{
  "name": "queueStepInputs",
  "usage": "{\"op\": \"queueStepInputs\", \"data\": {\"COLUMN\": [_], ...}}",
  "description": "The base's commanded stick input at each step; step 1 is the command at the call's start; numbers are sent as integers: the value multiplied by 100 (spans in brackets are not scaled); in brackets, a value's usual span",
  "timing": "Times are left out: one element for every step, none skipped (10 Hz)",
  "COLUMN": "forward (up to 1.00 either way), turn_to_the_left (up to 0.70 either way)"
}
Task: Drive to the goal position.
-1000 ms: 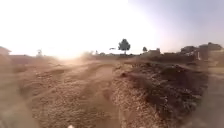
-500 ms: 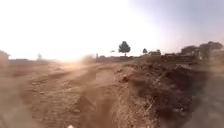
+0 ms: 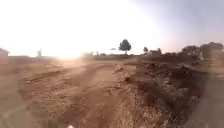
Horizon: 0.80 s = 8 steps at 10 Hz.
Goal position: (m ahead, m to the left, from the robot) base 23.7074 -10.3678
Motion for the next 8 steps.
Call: {"op": "queueStepInputs", "data": {"forward": [70, 70, 70, 70, 70, 70, 70, 70], "turn_to_the_left": [0, 0, 0, 0, 0, 0, 0, 0]}}
